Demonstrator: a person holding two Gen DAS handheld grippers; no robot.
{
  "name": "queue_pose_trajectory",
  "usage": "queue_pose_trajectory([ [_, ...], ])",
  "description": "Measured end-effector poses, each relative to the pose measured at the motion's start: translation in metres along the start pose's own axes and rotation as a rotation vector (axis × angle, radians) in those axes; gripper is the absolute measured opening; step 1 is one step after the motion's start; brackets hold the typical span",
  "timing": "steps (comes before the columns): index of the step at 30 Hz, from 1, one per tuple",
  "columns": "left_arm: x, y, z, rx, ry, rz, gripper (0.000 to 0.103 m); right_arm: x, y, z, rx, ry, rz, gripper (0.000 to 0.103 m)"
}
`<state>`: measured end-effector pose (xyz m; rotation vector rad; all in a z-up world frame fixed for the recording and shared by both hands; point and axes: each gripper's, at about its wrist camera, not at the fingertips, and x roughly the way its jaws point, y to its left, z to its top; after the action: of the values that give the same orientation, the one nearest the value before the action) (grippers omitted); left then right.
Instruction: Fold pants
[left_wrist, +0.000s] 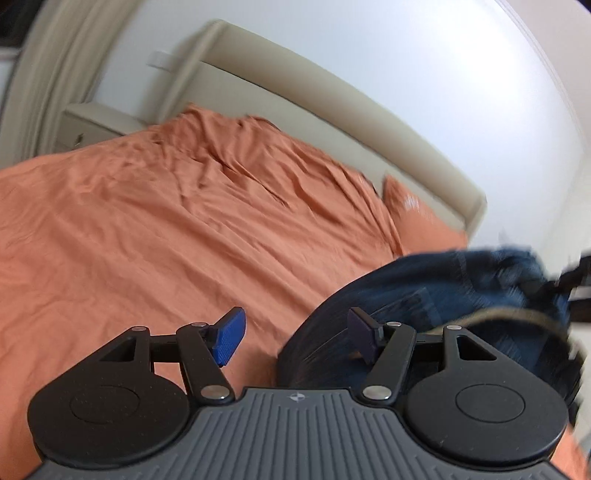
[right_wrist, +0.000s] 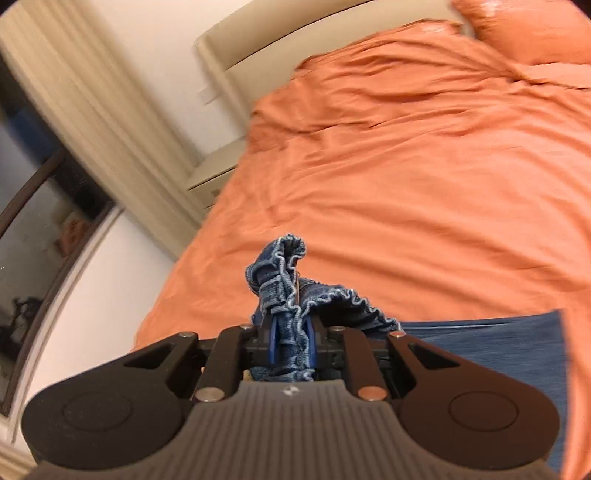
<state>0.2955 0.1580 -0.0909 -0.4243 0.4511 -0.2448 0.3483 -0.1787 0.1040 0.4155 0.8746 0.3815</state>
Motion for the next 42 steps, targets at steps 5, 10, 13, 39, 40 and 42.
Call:
queue_pose_trajectory([
  [5,0.013,-0.037,-0.021,0.139,0.065,0.003,0.072,-0.028,-0.073,-0.001,0.092,-0.011,-0.102,0.011],
  [10,0.029,-0.064,-0.045,0.257,0.14,-0.004,0.072,-0.013,-0.151,-0.026,0.174,0.026,-0.192,0.011],
  [13,0.035,-0.077,-0.059,0.339,0.173,-0.014,0.072,0.006,-0.191,-0.042,0.212,0.043,-0.238,0.01],
  [39,-0.044,-0.121,-0.098,0.706,0.408,0.018,0.078,-0.03,-0.177,-0.18,0.03,-0.258,-0.308,0.021],
  [40,-0.047,-0.123,-0.105,0.742,0.427,0.037,0.079,-0.025,-0.179,-0.182,0.029,-0.233,-0.307,0.021],
  [42,-0.045,-0.126,-0.118,0.783,0.474,0.076,0.079,-0.016,-0.183,-0.186,0.014,-0.205,-0.301,0.02],
])
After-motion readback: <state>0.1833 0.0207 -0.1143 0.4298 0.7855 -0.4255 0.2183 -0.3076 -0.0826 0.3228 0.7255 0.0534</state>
